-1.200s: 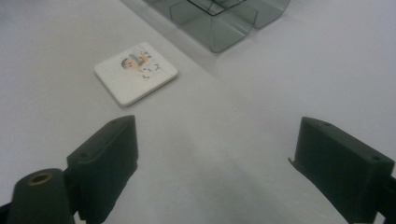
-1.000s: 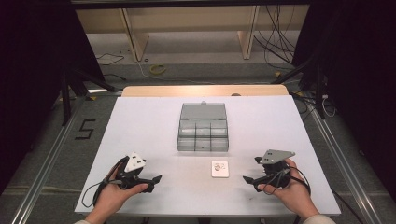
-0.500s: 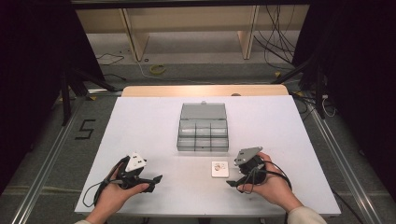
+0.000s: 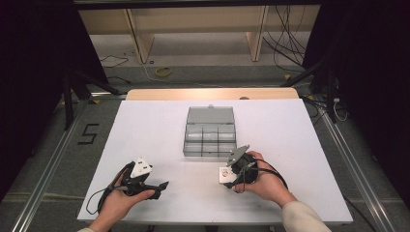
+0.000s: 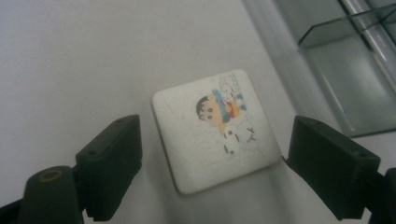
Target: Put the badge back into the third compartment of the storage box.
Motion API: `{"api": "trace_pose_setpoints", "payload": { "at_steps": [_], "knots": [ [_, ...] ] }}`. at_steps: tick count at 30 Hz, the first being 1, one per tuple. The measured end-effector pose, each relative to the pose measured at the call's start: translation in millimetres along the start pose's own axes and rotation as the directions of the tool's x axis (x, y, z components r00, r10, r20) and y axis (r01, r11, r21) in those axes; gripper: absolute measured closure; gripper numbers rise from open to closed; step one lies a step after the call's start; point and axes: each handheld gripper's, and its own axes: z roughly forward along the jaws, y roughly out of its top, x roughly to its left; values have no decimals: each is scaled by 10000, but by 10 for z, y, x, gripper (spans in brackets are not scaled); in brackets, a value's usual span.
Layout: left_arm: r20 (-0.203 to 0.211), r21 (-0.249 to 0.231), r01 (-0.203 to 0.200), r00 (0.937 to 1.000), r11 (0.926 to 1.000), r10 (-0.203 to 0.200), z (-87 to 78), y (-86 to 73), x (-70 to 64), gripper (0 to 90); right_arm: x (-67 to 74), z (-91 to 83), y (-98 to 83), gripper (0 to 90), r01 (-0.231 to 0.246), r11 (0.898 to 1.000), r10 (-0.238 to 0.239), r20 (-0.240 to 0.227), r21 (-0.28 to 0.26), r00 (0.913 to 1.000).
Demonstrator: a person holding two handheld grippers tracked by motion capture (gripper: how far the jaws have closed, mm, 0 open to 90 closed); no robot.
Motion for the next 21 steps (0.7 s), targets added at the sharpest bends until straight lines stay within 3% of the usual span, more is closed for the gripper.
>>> {"api": "trace_pose_setpoints", "payload": {
  "at_steps": [6, 12, 21],
  "knots": [
    [31, -8, -16, 10000, 10000, 16, 1, 1, -2, 163, -37, 61, 84, 240, 75, 9994, -63, -375, 325, 9993],
    [38, -4, -21, 10000, 10000, 21, 2, 1, -2, 164, -93, 80, 82, 245, -133, 9990, 163, -677, 435, 9976],
    [10, -26, -59, 10000, 10000, 59, 5, 3, -7, 164, -108, 63, 120, 331, -47, 9972, 95, -649, 748, 9978]
  ]
}}
